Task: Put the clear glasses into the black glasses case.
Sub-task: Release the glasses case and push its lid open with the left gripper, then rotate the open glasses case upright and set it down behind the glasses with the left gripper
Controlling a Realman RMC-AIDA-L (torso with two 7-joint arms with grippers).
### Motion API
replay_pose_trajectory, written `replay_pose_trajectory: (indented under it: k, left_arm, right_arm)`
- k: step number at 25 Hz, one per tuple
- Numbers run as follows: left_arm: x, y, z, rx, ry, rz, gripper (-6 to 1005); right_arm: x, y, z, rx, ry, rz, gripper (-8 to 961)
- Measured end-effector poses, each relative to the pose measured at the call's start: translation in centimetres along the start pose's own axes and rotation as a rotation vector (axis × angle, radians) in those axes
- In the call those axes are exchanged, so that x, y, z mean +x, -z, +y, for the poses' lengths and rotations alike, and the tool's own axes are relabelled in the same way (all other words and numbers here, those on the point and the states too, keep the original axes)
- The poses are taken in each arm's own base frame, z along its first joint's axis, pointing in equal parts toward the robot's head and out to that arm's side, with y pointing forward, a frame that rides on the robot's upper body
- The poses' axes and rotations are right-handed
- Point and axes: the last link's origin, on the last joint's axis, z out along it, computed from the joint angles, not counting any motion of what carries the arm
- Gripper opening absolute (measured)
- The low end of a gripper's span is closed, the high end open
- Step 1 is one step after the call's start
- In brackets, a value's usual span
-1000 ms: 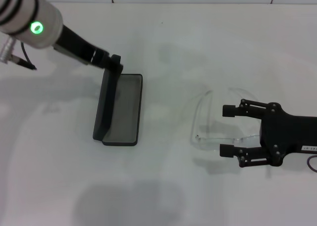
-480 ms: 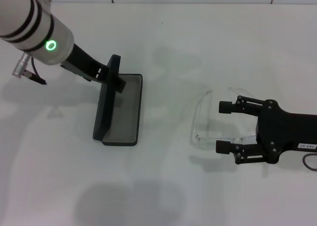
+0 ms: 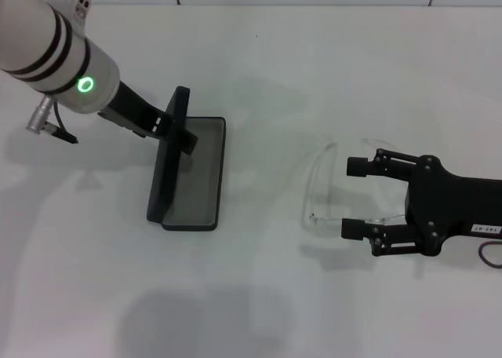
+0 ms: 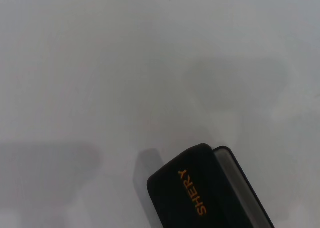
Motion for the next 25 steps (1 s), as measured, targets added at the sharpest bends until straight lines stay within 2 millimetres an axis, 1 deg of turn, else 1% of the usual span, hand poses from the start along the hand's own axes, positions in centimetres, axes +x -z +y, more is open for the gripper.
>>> replay_pose_trajectory:
  k: [6, 12, 16, 25]
  left_arm:
    - [-0.2, -0.3, 0.1, -0.007, -0.033, -0.008, 758]
    - [-0.3, -0.4, 0.3, -0.004, -0.057, -0.015, 531]
    - [0.0, -0.3, 0.8, 0.009, -0.097, -0.011, 355]
    - [1.2, -0.8, 1.6, 0.040, -0.254, 0.051, 250]
  right_arm:
    - [-0.1, 0.0, -0.1, 0.007, 0.004, -0.012, 873]
    - [-0.3, 0.3, -0.1, 0.027, 0.017, -0.039, 872]
    - [-0.1, 0.4, 0.0, 0.029, 0.011, -0.039, 872]
    - [-0.2, 0.4, 0.3, 0.022, 0.003, -0.063, 872]
